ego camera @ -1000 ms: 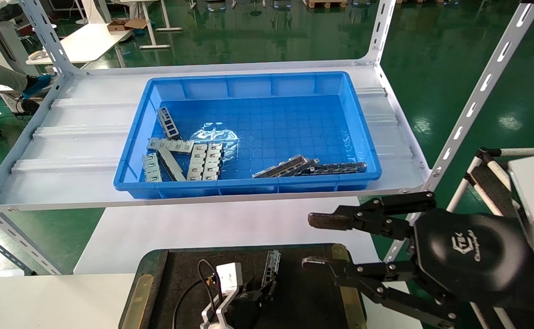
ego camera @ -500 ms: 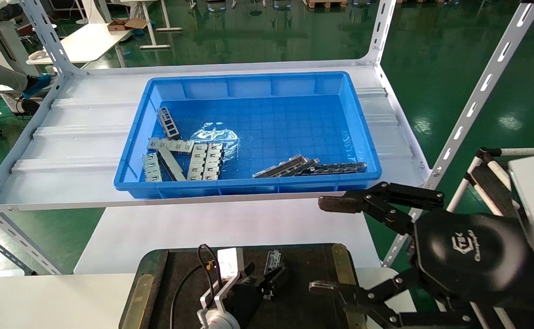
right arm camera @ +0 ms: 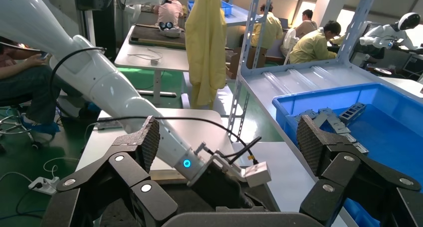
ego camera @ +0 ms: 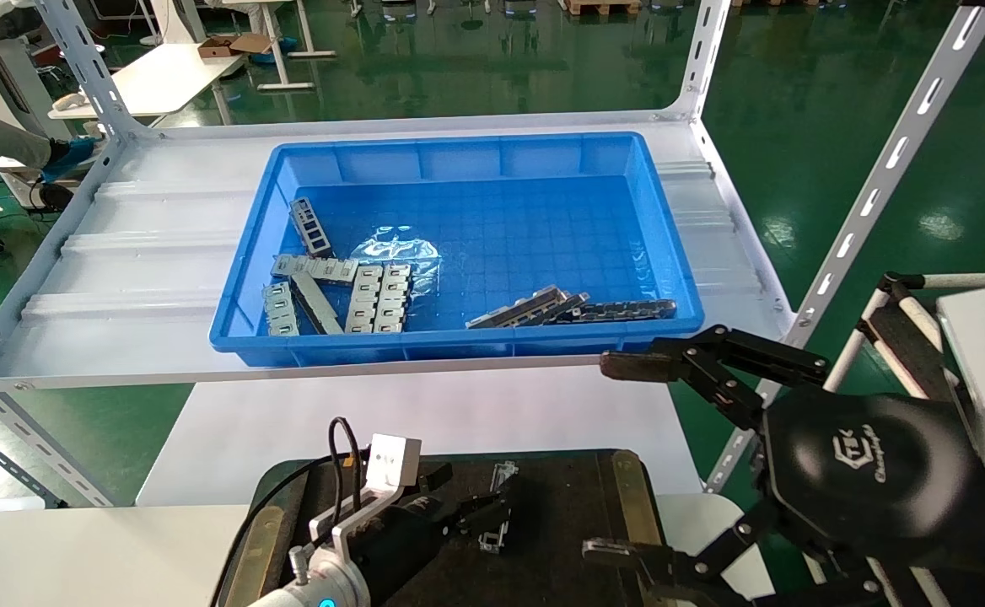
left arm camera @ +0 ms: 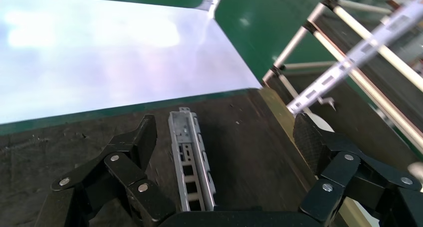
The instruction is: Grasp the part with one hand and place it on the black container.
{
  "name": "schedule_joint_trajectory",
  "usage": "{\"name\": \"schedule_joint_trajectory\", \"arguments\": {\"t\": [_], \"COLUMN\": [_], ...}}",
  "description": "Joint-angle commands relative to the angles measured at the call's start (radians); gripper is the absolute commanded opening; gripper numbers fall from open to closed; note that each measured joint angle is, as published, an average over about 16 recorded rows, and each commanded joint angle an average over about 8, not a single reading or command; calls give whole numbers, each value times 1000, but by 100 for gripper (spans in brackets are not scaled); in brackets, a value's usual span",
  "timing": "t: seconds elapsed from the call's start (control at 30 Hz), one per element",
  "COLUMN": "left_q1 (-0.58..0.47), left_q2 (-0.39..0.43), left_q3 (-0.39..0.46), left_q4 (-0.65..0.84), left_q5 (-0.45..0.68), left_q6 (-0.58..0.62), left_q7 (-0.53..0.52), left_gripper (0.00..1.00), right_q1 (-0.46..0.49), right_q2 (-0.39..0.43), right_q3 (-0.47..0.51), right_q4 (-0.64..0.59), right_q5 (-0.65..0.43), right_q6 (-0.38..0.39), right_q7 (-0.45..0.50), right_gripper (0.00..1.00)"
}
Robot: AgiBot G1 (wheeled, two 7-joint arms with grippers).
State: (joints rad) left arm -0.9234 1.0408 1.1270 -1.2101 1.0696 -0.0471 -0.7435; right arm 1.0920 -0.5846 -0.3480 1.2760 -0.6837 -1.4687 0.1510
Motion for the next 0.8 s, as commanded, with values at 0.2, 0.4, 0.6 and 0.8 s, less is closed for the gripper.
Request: {"name": "schedule_joint_trajectory", "arguments": {"t": [0.2, 0.4, 0.6, 0.8], "left_q1": [11, 25, 53, 89], "left_q2": [-117, -187, -260, -311], "left_q3": [-70, -148, -235, -340], "left_q4": [-88, -109, -115, -98], "left_q5": [29, -4, -77, -189], "left_q6": [154, 259, 391, 554], "left_q7": [34, 78, 136, 239], "left_gripper": [100, 100, 100, 100], "right_q1": [0, 0, 0, 0], "right_q2": [0, 0, 0, 0], "right_q3": [0, 0, 0, 0], "right_q4": [0, 0, 0, 0], "right_q5": [0, 0, 0, 0], "right_q6": [0, 0, 0, 0], "right_q7": [0, 0, 0, 0], "right_gripper": [100, 100, 100, 100]}}
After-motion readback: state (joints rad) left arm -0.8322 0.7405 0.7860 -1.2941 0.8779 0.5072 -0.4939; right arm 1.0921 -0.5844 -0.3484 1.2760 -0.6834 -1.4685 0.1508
